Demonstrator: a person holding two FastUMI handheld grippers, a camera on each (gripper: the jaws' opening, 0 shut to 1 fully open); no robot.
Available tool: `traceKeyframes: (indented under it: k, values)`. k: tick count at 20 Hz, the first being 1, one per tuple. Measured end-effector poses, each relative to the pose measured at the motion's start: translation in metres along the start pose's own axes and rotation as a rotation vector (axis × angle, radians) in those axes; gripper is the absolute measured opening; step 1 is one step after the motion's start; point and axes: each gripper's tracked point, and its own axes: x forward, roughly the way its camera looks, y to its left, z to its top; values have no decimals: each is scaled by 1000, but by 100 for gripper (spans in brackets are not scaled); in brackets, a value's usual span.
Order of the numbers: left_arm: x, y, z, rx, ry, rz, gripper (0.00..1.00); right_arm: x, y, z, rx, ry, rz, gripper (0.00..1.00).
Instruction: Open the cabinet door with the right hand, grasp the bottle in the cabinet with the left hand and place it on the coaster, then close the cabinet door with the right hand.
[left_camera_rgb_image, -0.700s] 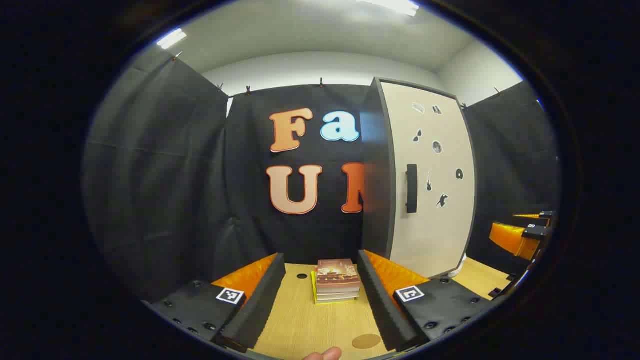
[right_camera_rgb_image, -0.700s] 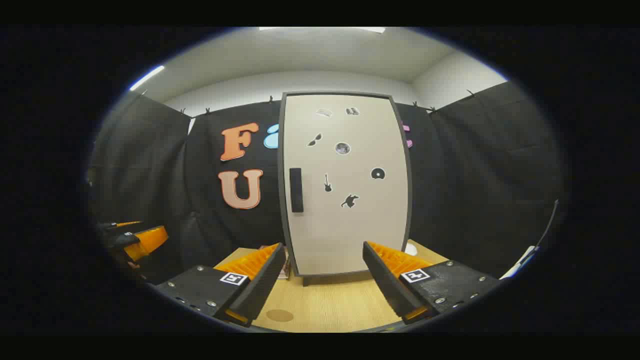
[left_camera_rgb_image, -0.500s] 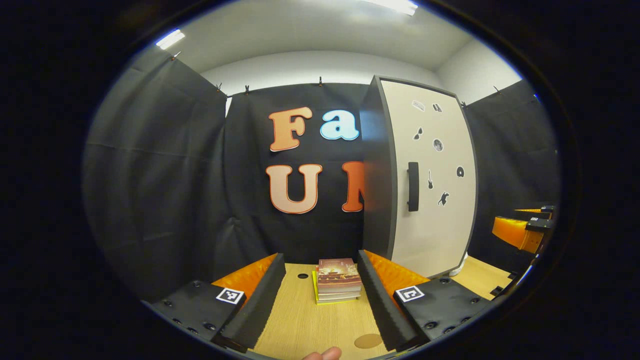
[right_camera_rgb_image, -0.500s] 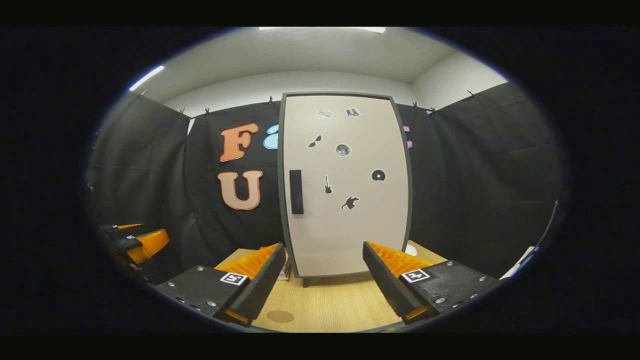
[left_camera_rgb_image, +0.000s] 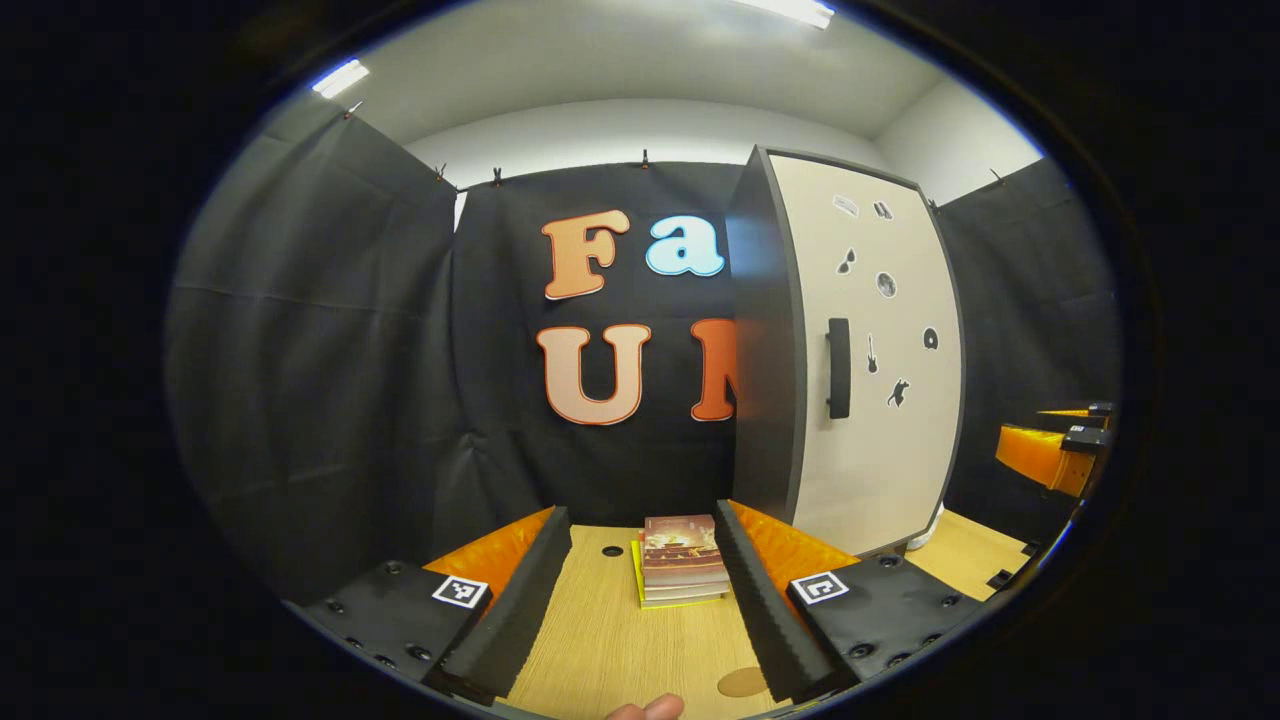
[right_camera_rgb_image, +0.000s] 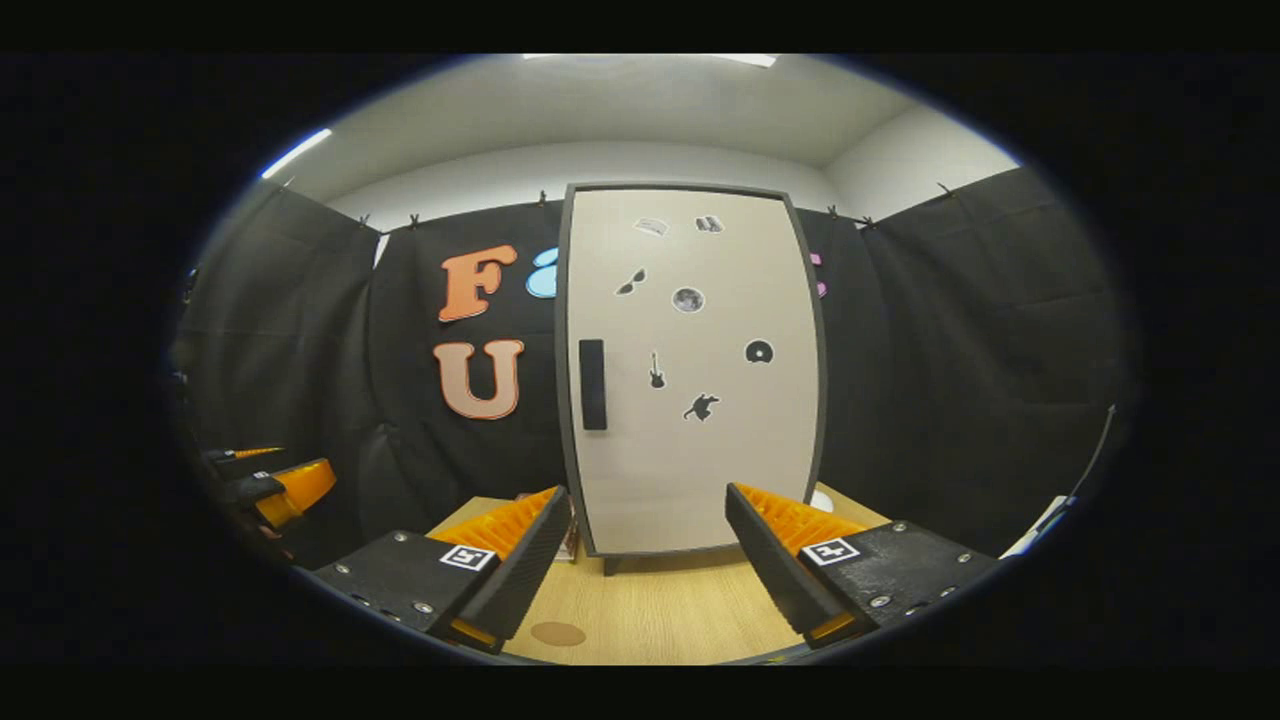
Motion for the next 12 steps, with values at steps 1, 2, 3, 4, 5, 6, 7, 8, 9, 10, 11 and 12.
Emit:
traceKeyframes:
  k: [1, 2, 3, 4, 5, 6, 7, 8, 9, 10, 11, 12]
  values:
    - [1, 1, -1, -1, 2, 2, 95, 0, 0, 0, -1, 1, 0, 96]
    - [2, 0, -2, 0, 7, 1, 94, 1, 1, -1, 1, 5, 3, 96]
    - [3, 2, -3, 2, 14, 5, 95, 3, 2, -1, 5, 8, 5, 96]
    - [4, 3, -5, 1, 18, 6, 95, 5, 3, 0, 5, 8, 7, 96]
    - [4, 4, -5, 2, 22, 10, 94, 6, 3, 0, 2, 8, 6, 96]
    - [5, 5, -6, 1, 24, 11, 94, 8, 3, 0, -1, 8, 7, 96]
    - [6, 5, -7, 1, 26, 11, 94, 10, 5, 0, -3, 8, 10, 96]
    - [8, 6, -9, 3, 29, 15, 94, 14, 6, 2, -3, 9, 13, 96]
    - [9, 8, -10, 4, 33, 16, 95, 19, 8, 4, -4, 7, 17, 96]
    - [10, 9, -11, 3, 36, 19, 94, 24, 10, 7, -7, 5, 22, 96]
    - [12, 11, -13, 4, 40, 20, 94, 31, 12, 11, -9, 1, 28, 96]
    - [13, 13, -14, 4, 43, 22, 94, 39, 16, 16, -13, -4, 36, 96]
